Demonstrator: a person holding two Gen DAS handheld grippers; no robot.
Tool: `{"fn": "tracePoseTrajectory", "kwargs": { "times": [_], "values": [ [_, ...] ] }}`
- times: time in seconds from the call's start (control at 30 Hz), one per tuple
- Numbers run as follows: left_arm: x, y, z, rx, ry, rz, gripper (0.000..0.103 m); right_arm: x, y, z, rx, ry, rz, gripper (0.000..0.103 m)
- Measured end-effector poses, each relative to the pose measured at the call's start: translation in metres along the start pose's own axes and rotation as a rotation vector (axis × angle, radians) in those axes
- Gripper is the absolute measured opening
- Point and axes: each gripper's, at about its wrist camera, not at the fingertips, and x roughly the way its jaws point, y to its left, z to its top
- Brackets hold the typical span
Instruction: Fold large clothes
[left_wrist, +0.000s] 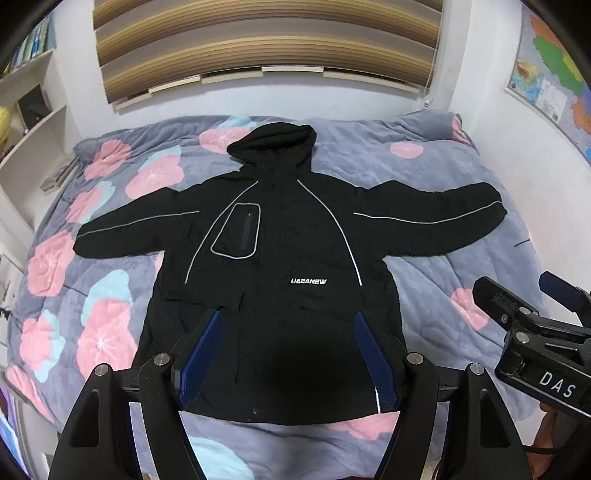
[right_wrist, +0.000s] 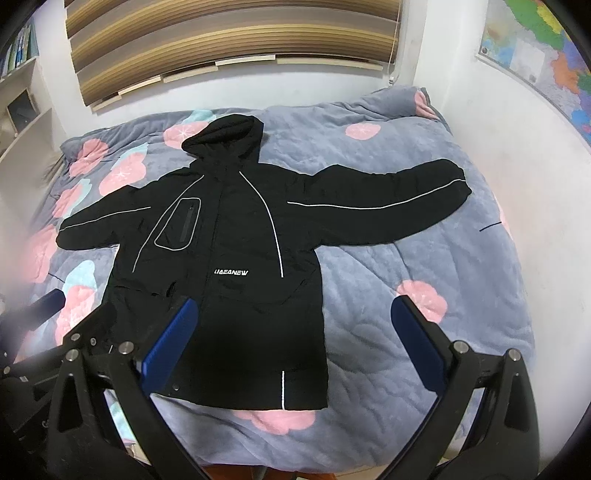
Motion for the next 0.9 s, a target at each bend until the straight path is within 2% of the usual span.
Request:
{"fn": "tracePoseTrajectory", "kwargs": {
  "times": [0.57, 0.9],
  "values": [
    [0.009, 0.003, 0.007, -0.058, 0.007, 0.070, 0.075, 0.017, -0.003, 0.017, -0.030, -0.015, 0.069, 0.102],
    [0.036, 0.001, 0.028, -0.065, 0.025, 0.088, 0.075, 0.045, -0.013, 0.036, -0.012, 0.005, 0.085, 0.102]
  ]
}}
